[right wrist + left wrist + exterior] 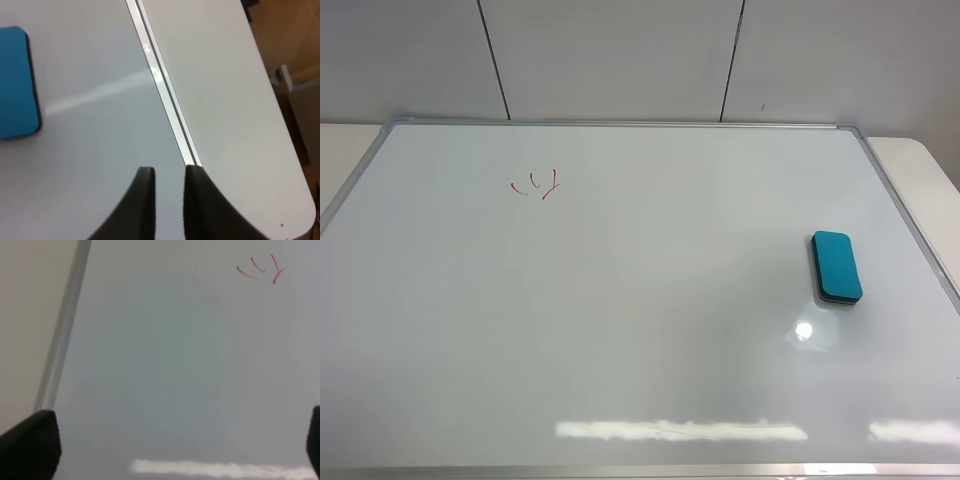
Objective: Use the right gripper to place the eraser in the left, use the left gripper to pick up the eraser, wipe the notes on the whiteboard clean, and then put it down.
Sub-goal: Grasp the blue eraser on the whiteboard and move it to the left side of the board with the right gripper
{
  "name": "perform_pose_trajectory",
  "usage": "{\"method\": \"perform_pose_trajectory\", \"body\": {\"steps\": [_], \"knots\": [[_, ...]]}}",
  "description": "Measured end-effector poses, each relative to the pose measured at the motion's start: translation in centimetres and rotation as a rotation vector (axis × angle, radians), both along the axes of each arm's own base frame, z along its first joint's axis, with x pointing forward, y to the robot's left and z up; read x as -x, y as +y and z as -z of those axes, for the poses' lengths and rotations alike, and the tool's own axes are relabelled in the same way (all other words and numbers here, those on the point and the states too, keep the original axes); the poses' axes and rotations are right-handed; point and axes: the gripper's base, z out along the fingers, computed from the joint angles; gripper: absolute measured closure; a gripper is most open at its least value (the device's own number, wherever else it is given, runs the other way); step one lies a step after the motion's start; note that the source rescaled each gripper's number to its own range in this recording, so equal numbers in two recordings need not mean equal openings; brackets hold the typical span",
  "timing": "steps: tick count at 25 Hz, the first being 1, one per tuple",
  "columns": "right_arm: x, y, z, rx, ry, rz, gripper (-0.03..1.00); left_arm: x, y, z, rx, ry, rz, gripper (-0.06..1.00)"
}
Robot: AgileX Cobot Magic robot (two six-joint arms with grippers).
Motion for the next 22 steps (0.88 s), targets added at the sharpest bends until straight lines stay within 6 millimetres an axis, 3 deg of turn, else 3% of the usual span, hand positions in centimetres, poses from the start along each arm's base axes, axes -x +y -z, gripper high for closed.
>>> {"method": "perform_pose_trajectory", "body": {"steps": [9, 22], "knots": [[-3.4, -0.2, 2.3, -0.007, 0.068, 0.003, 0.97, 0.0, 0.0, 0.0, 0.000, 0.000, 0.000, -0.06], [-3.9, 1.0, 2.9, -0.132, 0.082, -0.044, 0.97, 0.0, 0.0, 0.0, 0.000, 0.000, 0.000, -0.06]]}}
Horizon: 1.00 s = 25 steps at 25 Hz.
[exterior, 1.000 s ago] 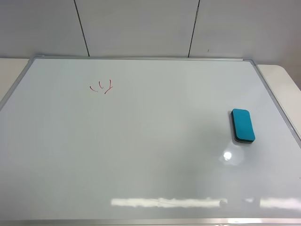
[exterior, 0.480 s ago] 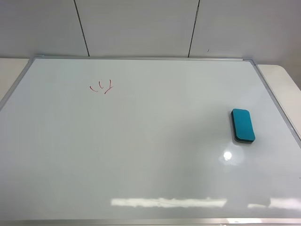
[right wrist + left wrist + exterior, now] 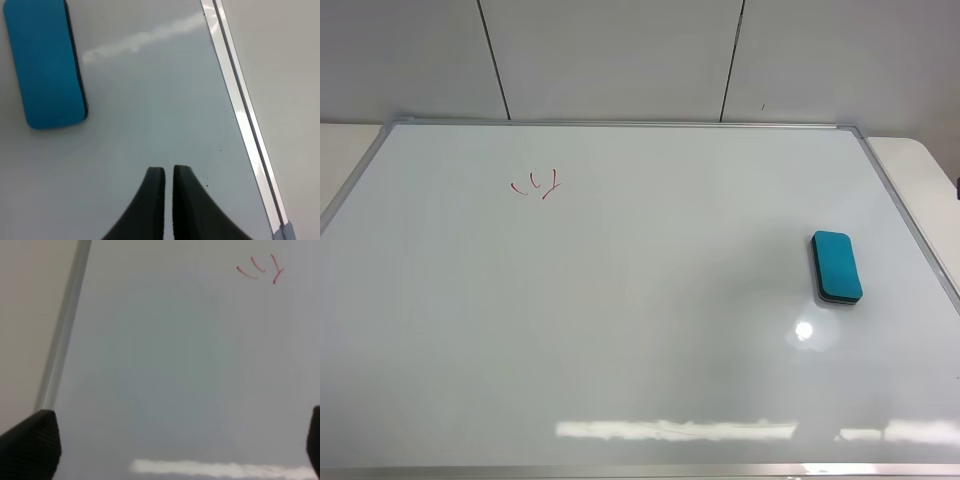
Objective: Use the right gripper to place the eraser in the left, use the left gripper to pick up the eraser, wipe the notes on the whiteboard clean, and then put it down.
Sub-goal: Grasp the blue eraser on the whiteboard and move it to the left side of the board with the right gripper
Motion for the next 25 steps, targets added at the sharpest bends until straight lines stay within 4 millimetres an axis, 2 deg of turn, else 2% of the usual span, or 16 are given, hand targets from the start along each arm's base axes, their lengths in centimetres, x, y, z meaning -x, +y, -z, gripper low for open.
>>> {"method": "perform_pose_trajectory", "body": {"steps": [11, 20, 25], "knots": [[-0.6, 0.0, 0.2, -0.004, -0.016, 0.006, 0.97, 0.0, 0.0, 0.0, 0.000, 0.000, 0.000, -0.06], [-4.7, -0.2, 4.0, -0.013, 0.051, -0.002, 0.97, 0.0, 0.0, 0.0, 0.000, 0.000, 0.000, -0.06], [-6.9, -0.2, 4.4, -0.014, 0.028, -0.010, 0.97, 0.0, 0.0, 0.0, 0.000, 0.000, 0.000, -0.06]]}}
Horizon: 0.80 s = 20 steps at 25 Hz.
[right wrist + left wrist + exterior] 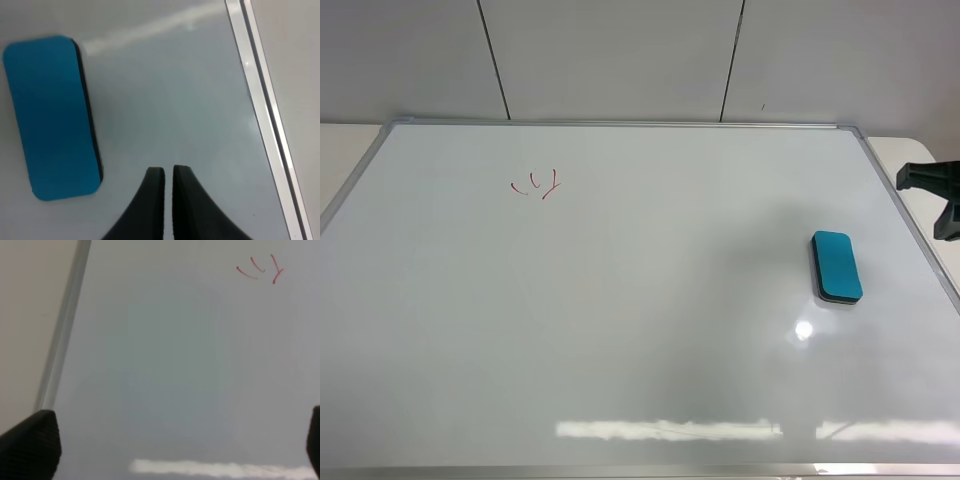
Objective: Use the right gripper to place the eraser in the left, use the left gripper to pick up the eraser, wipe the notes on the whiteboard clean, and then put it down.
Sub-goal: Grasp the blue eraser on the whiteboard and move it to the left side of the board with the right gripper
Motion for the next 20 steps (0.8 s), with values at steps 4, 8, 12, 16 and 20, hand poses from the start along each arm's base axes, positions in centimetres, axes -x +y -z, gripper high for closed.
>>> {"method": "perform_pose_trajectory", "body": {"steps": [4, 8, 12, 16, 20], "knots": [[-1.4, 0.9, 1.1, 0.000, -0.024, -0.043, 0.97, 0.0, 0.0, 0.0, 0.000, 0.000, 0.000, -0.06], [-2.6, 2.5, 3.0, 0.011, -0.013, -0.120, 0.97, 0.0, 0.0, 0.0, 0.000, 0.000, 0.000, -0.06], [-3.2, 4.1, 5.0, 0.005, 0.029, -0.161, 0.97, 0.0, 0.0, 0.0, 0.000, 0.000, 0.000, -0.06], [-3.8, 4.7, 6.4, -0.003, 0.040, -0.164, 0.97, 0.0, 0.0, 0.0, 0.000, -0.001, 0.000, -0.06], [-4.1, 4.8, 7.8, -0.003, 0.070, -0.165, 0.97, 0.0, 0.0, 0.0, 0.000, -0.001, 0.000, -0.06]]}}
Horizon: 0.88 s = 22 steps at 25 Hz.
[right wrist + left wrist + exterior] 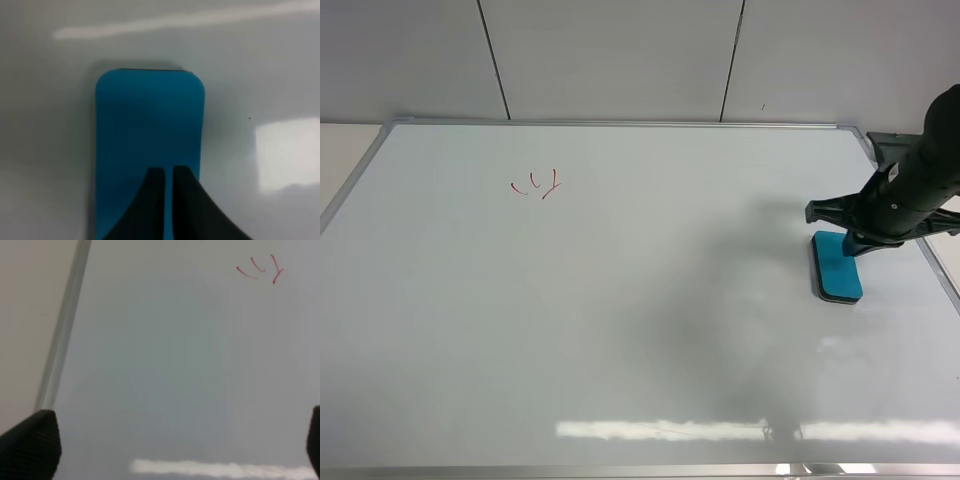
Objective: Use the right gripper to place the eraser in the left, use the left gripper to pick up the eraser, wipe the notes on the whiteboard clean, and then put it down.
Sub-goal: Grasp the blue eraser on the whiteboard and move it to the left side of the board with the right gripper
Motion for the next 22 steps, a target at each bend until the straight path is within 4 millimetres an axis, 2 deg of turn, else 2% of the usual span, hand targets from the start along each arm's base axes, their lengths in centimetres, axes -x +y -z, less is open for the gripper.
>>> {"method": "perform_pose_trajectory", "body": {"steps": [4, 11, 17, 18, 22], "knots": [[-0.4, 0.3, 1.3, 0.007, 0.012, -0.016, 0.97, 0.0, 0.0, 0.0, 0.000, 0.000, 0.000, -0.06], [-1.0, 3.2, 2.0, -0.016, -0.039, -0.099, 0.97, 0.0, 0.0, 0.0, 0.000, 0.000, 0.000, -0.06], [-1.2, 7.6, 2.3, -0.093, -0.102, -0.169, 0.97, 0.0, 0.0, 0.0, 0.000, 0.000, 0.000, -0.06], [-1.2, 7.6, 2.3, -0.093, -0.102, -0.169, 0.97, 0.0, 0.0, 0.0, 0.000, 0.000, 0.000, -0.06], [-1.2, 12.0, 2.5, -0.119, -0.101, -0.271, 0.97, 0.0, 0.0, 0.0, 0.000, 0.000, 0.000, -0.06]]}}
